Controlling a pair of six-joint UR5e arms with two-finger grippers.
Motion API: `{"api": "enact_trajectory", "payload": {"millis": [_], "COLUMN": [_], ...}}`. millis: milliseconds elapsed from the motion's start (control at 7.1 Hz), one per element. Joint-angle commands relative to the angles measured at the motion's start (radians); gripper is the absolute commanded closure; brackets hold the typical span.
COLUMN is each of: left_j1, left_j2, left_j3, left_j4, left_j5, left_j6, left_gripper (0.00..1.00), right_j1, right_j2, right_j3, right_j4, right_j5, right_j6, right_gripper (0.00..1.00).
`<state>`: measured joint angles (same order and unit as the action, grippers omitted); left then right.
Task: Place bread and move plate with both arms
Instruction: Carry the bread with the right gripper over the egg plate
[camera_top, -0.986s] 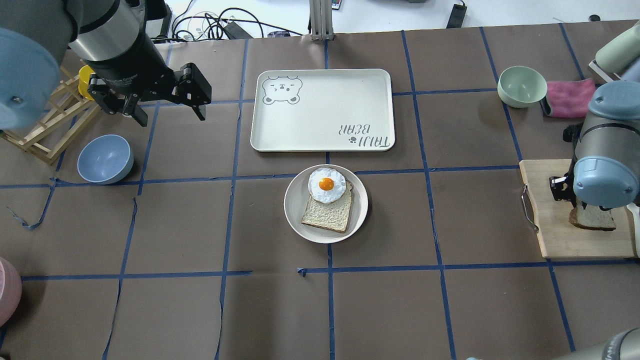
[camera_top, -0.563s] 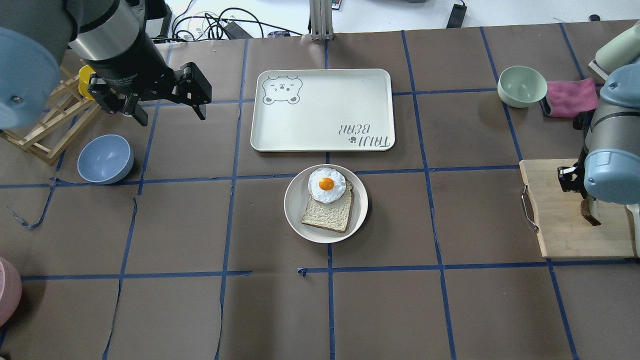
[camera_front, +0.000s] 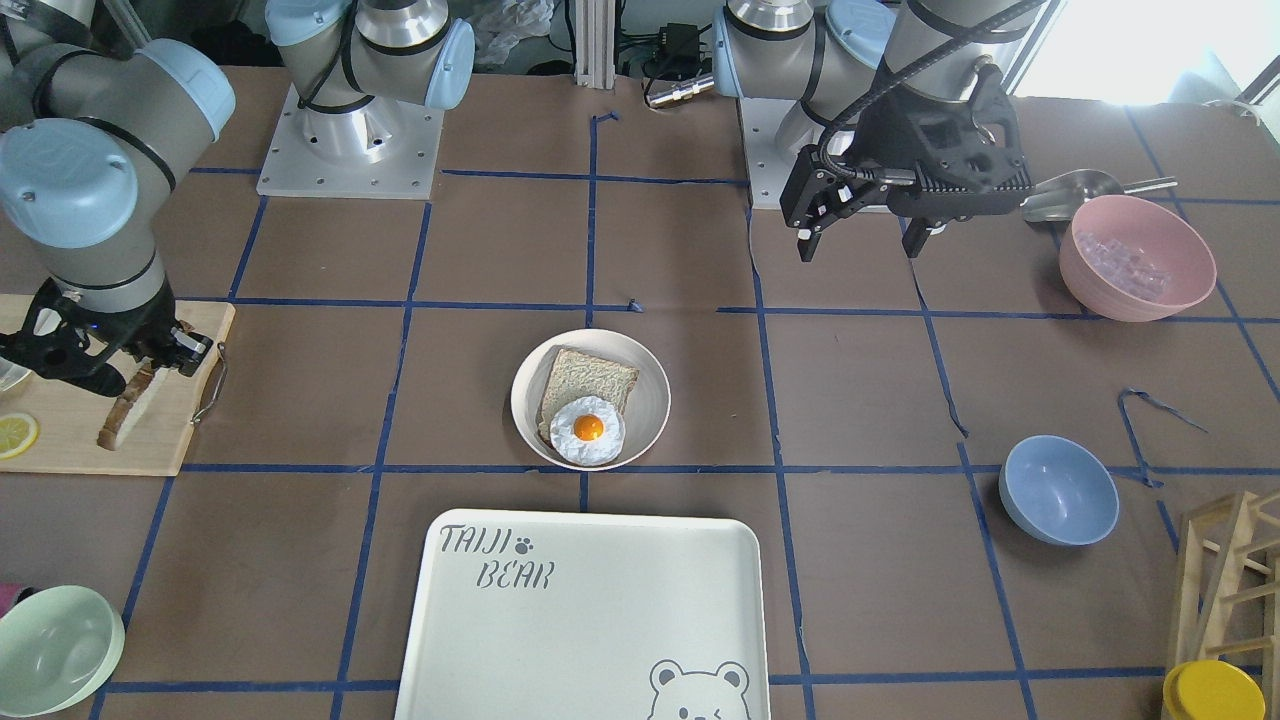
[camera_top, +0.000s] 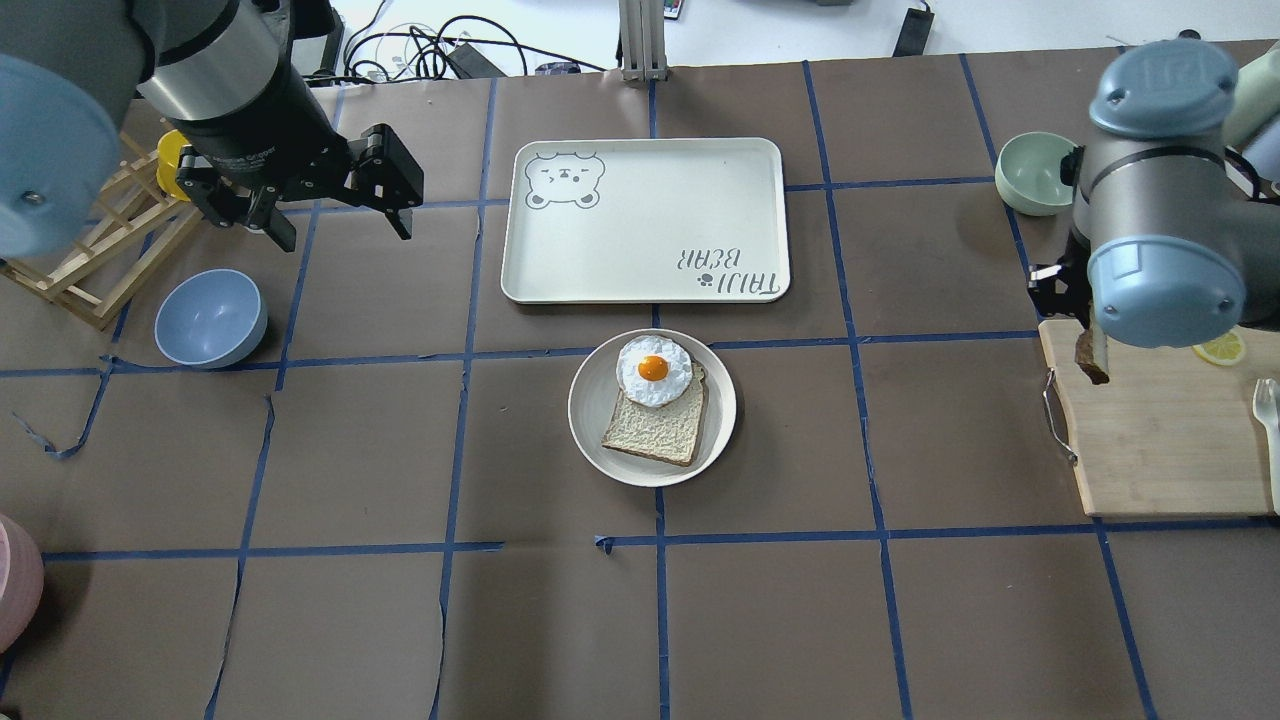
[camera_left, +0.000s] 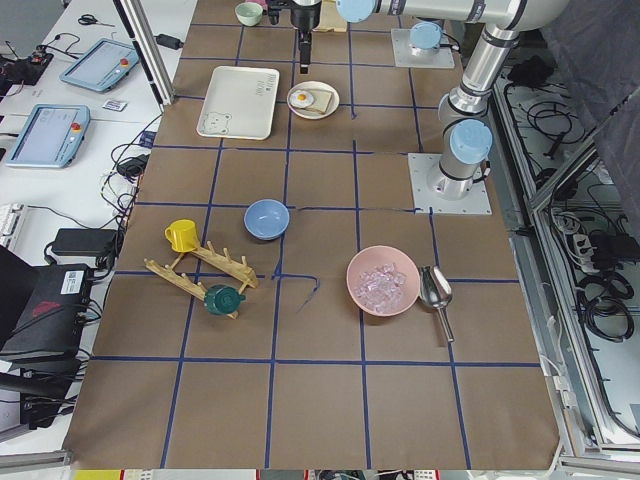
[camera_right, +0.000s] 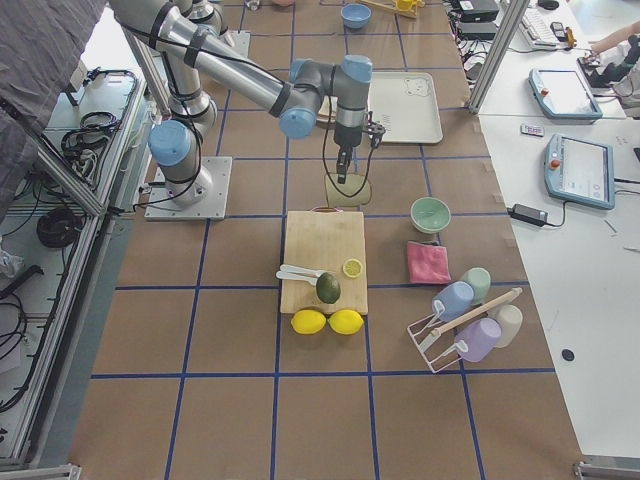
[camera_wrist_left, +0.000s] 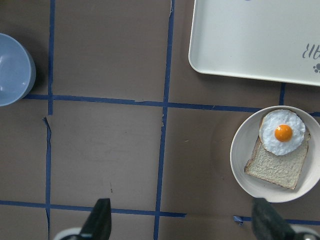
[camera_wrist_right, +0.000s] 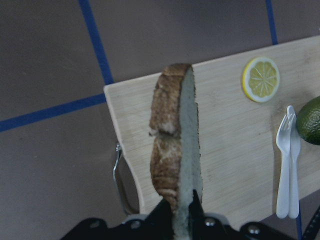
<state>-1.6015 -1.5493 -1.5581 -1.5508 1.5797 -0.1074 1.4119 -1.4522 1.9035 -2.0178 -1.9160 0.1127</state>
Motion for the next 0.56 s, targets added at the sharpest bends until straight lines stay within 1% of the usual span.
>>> {"api": "enact_trajectory", "payload": {"millis": [0,141,282,423], "left_j1": [0.000,0.000,0.000,0.000], "left_j2": [0.000,0.000,0.000,0.000], "left_j3": [0.000,0.000,0.000,0.000], "left_j4": [0.000,0.000,0.000,0.000], "left_j5": [0.000,0.000,0.000,0.000], "left_j6": [0.000,0.000,0.000,0.000], "left_gripper": [0.00,0.00,0.00,0.00], "right_j1": [0.265,0.382,0.488,0.556], "right_j2": [0.016,0.057,0.102,0.146], "right_j3": [-0.168,-0.228,-0.263,-0.285], "right_j4": [0.221,0.285,0.287,0.287], "right_j5": [0.055,0.121,0.155,0.191], "right_j6": [0.326,0.516,0.656,0.747], "right_gripper": [1.00,1.00,1.00,1.00]}}
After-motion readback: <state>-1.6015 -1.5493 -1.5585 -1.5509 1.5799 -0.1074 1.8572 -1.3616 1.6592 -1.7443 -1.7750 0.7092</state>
